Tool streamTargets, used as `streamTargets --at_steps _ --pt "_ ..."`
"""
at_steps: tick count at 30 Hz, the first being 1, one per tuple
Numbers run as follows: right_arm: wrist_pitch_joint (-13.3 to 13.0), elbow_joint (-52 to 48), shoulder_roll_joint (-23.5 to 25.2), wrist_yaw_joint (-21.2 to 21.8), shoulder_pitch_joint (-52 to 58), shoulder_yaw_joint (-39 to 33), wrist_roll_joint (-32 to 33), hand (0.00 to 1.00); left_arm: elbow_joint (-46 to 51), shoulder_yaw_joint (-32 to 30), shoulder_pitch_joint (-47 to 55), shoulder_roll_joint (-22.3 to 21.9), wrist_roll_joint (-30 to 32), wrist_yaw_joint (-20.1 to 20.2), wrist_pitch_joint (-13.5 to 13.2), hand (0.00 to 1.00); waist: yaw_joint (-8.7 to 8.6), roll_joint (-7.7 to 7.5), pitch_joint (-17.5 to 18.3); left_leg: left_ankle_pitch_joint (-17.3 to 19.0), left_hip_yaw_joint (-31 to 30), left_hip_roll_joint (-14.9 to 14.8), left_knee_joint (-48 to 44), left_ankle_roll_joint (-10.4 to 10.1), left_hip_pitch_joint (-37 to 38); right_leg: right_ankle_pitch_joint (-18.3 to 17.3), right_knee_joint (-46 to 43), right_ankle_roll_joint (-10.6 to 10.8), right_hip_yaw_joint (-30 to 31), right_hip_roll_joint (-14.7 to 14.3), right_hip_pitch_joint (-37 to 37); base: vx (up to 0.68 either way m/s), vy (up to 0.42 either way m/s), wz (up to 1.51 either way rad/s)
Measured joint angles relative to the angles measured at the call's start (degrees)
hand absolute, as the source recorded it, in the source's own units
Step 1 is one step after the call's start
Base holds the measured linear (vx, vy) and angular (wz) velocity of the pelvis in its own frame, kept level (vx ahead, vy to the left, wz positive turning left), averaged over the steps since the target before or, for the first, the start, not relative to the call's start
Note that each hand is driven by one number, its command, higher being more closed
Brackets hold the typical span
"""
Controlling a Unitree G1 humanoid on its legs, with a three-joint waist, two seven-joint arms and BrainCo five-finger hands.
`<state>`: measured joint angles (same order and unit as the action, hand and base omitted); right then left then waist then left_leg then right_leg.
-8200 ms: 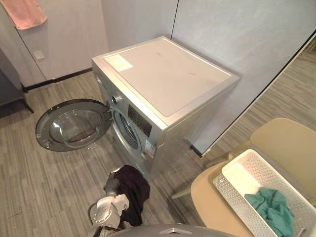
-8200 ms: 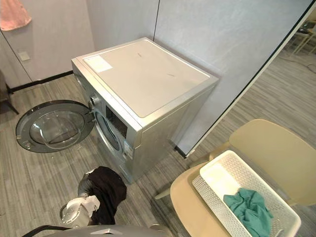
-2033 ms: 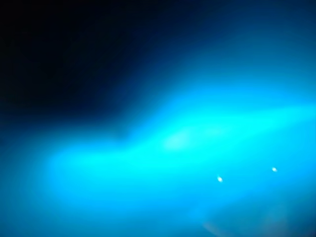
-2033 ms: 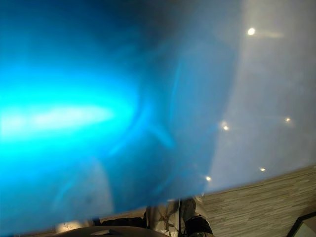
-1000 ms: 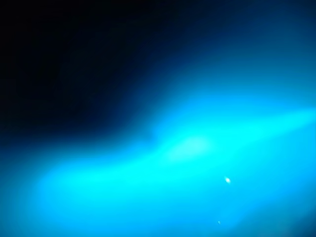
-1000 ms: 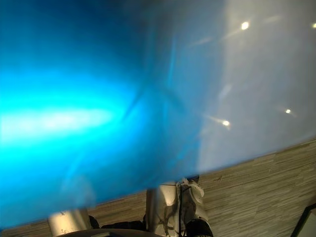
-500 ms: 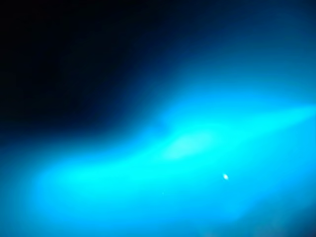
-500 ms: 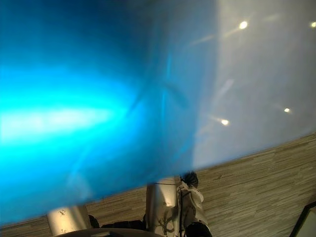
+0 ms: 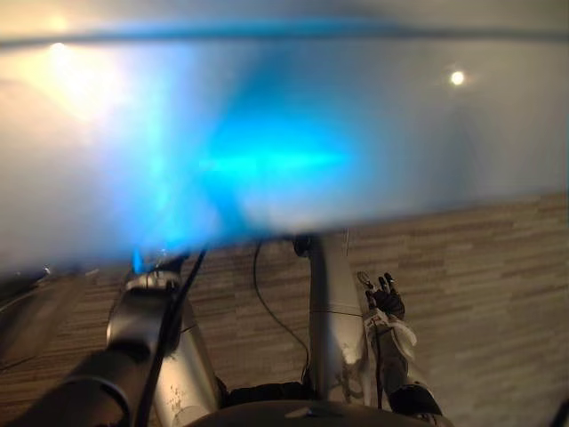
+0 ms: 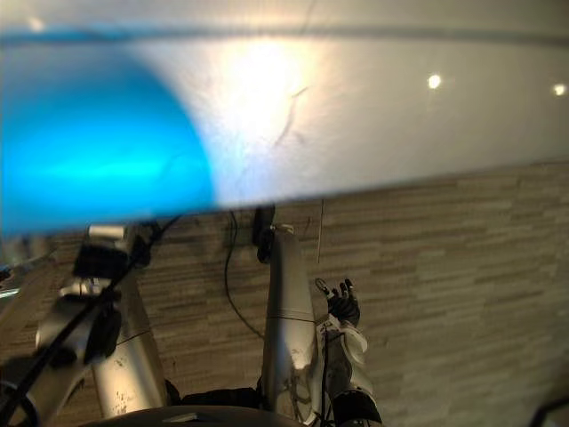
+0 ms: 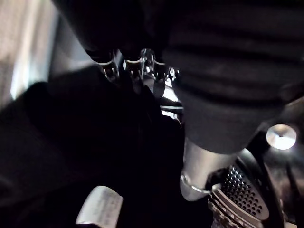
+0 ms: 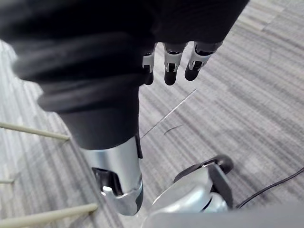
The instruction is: Pick up the laundry basket with both hands and put the clothes into the washing machine.
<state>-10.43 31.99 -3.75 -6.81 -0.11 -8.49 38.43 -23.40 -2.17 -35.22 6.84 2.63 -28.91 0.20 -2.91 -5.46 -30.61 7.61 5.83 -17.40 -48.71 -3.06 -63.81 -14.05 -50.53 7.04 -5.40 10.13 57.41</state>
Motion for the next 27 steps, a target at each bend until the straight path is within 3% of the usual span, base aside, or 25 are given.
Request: streamTargets --at_steps 4,11,16,19,21,27 --pt "-0.55 0.57 1.49 -0.17 0.14 -0.1 -0.97 0.0 2.5 3.36 12.05 -2.57 2.32 -0.24 -0.75 0.0 2.22 0.06 0.26 -1.81 0.57 2.2 8.11 -0.59 10.79 -0.62 4.96 -0.82 -1.66 1.05 -10.11 0.08 -0.124 0.4" --pt "-0.1 3.63 3.28 -1.6 5.5 -1.36 -4.33 0.0 2.35 9.27 28.83 -4.51 4.99 6.31 -2.29 0.0 3.14 2.28 8.33 -4.54 2.78 5.12 19.73 -1.07 26.76 0.79 15.0 0.71 -3.41 2.5 -25.51 0.14 -0.052 0.17" --pt "2.44 8.32 3.67 -1.31 9.21 -4.25 -6.81 0.0 -4.62 11.17 36.04 -5.34 7.55 13.11 -3.31 0.0 3.35 4.25 16.09 -7.03 4.37 6.87 29.98 -2.01 39.69 2.19 23.81 1.21 -5.79 3.1 -37.76 0.18 -0.043 0.12" --pt "4.27 11.51 3.97 -0.77 10.59 -6.99 -10.04 0.0 -19.28 6.41 38.37 -7.46 13.69 17.4 -2.62 0.0 2.92 5.52 21.61 -10.7 5.35 7.84 40.37 -2.77 49.85 4.06 31.82 1.39 -7.64 2.44 -46.88 0.17 -0.045 0.09" --pt "5.09 13.4 4.07 -0.31 10.33 -8.66 -11.86 0.0 -26.21 1.94 38.99 -7.84 15.67 18.9 -1.62 0.0 2.91 6.09 24.39 -12.41 5.79 8.04 44.92 -3.13 53.23 4.47 34.16 1.4 -8.01 1.92 -49.19 0.12 -0.04 0.01" --pt "6.93 19.1 3.59 0.61 7.63 -10.83 -13.16 0.0 -31.87 -9.18 38.95 -7.24 14.72 20.57 0.74 0.0 3.09 6.69 26.22 -14.24 6.97 7.56 49.97 -3.78 59.95 6.13 39.51 1.4 -8.05 0.27 -55.61 0.06 -0.02 -0.05"
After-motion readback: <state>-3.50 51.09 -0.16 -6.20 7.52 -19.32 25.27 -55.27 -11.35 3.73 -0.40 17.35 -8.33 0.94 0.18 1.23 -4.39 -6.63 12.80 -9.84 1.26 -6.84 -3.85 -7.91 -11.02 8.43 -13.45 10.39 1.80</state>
